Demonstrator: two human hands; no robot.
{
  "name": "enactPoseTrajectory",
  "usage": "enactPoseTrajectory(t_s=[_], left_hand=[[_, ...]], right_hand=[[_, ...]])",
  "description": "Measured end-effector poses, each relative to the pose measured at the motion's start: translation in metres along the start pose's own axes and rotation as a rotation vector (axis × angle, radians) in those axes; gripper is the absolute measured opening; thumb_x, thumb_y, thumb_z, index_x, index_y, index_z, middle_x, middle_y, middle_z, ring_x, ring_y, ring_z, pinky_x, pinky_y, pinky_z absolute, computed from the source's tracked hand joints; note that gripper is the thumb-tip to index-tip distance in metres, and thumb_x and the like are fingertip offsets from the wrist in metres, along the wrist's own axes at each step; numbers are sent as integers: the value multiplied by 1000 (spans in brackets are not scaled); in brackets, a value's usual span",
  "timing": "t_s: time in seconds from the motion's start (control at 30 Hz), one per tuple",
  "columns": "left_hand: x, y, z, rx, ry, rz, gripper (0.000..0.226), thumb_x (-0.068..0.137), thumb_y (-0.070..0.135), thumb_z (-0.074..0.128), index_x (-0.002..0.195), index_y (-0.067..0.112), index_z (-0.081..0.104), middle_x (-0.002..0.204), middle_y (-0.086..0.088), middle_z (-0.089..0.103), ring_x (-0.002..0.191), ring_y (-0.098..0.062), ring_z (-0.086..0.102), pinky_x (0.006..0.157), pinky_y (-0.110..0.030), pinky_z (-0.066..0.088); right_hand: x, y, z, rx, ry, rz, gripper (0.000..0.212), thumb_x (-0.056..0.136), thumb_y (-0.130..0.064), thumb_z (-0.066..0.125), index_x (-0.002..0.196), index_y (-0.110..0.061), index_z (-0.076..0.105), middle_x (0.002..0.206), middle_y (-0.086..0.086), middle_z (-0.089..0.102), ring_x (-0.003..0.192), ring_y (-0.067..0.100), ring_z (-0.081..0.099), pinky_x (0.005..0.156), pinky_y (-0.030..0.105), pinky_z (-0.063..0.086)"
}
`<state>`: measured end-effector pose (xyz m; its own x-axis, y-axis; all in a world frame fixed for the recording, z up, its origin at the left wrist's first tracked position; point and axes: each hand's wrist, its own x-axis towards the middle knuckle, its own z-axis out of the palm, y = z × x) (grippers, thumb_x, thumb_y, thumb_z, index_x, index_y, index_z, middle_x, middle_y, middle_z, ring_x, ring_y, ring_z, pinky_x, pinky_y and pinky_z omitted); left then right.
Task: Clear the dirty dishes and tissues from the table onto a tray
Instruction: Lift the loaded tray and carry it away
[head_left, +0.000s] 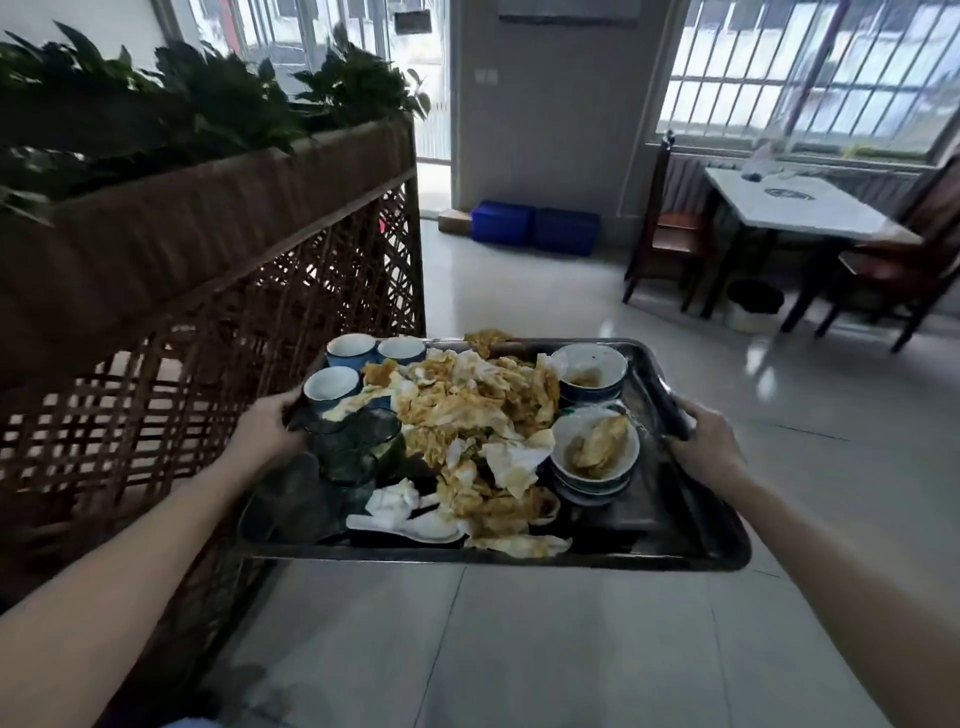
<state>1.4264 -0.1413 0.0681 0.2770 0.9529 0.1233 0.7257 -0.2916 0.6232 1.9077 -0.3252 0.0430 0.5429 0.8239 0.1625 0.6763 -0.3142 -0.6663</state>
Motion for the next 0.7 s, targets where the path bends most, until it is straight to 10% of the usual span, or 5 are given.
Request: enactPoseTrajectory(t_s=[0.7], left_hand=[[446,84,115,-84,-99,137,61,71,12,70,131,8,58,113,-21,67,110,-35,61,89,-45,48]], right_hand=[[377,47,44,-20,200,41,66,66,9,74,127,-9,59,115,14,67,98,19,57,80,21,36]])
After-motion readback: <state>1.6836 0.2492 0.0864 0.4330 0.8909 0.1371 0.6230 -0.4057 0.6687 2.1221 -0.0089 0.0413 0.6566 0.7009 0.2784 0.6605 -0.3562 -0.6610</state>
